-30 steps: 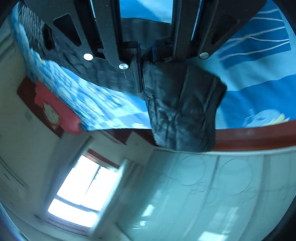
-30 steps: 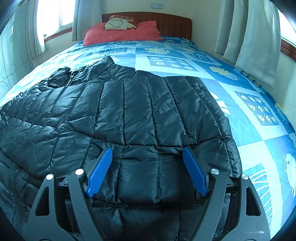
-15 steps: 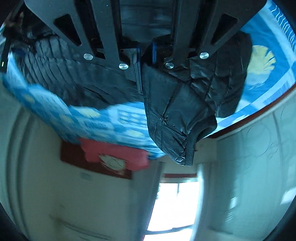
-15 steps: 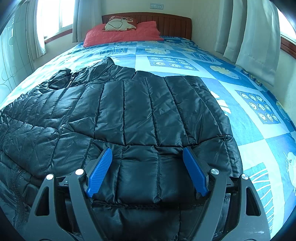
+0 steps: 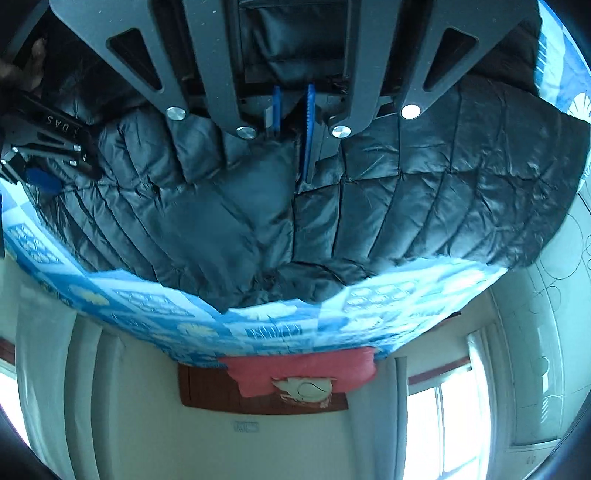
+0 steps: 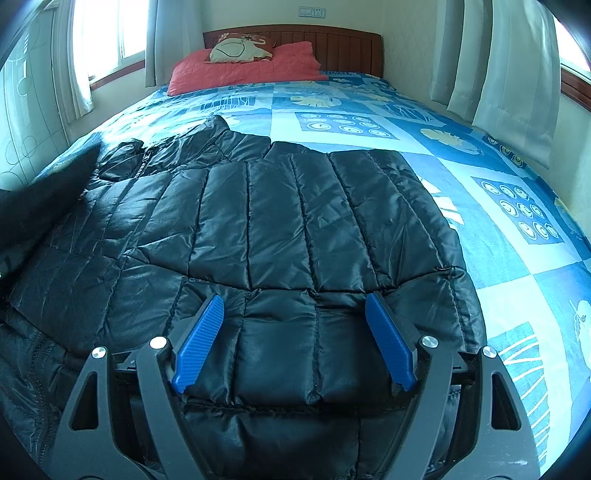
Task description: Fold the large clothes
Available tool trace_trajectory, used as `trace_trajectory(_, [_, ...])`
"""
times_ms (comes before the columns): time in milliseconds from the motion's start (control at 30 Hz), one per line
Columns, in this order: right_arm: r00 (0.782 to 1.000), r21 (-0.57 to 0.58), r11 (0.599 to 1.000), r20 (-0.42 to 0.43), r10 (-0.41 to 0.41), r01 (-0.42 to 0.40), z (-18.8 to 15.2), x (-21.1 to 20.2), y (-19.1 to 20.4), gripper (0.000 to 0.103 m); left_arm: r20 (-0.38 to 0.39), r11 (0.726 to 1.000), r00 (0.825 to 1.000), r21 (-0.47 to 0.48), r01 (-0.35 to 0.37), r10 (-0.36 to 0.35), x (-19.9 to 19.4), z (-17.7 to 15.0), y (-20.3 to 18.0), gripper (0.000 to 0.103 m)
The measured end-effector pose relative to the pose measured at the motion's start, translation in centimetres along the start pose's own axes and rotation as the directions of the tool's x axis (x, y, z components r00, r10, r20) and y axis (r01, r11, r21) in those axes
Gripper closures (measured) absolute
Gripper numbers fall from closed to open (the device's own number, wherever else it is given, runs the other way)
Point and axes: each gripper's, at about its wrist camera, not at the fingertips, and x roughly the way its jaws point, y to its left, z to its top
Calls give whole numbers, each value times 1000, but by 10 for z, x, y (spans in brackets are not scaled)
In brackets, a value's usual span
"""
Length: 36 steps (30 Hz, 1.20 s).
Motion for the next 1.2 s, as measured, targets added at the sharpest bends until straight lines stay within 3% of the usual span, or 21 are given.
trace_trajectory(300, [1000, 7, 1000, 1, 7, -7, 0, -1, -3, 23, -36, 998, 999, 55, 21, -19, 8, -2, -20, 82])
trace_trajectory(533, [1000, 28, 1000, 29, 7, -8, 4, -23, -3, 23, -42, 999, 999, 23, 30, -29, 4, -3, -10, 44])
trace_trajectory(567, [999, 32, 999, 37, 11, -12, 5, -28, -1, 23, -35, 999, 999, 19, 32, -31, 2, -3, -8, 43])
trace_trajectory(767, [991, 48, 992, 76, 110, -114, 20, -54, 26, 23, -39, 998, 997, -9, 67, -67, -10, -3, 4, 43])
trace_trajectory(1033, [947, 168, 936, -36, 321, -310, 32, -23, 81, 23, -43, 998, 997, 4, 66, -66, -25, -21, 29, 42])
trace_trajectory(1133, [919, 209, 910, -96, 383, -357, 30, -8, 100, 23, -63, 998, 996, -6, 61, -61, -17, -22, 34, 41])
trace_trajectory(1200, [913, 197, 910, -114, 392, -366, 27, -4, 112, 23, -72, 998, 995, -22, 64, -66, -10, -21, 36, 41])
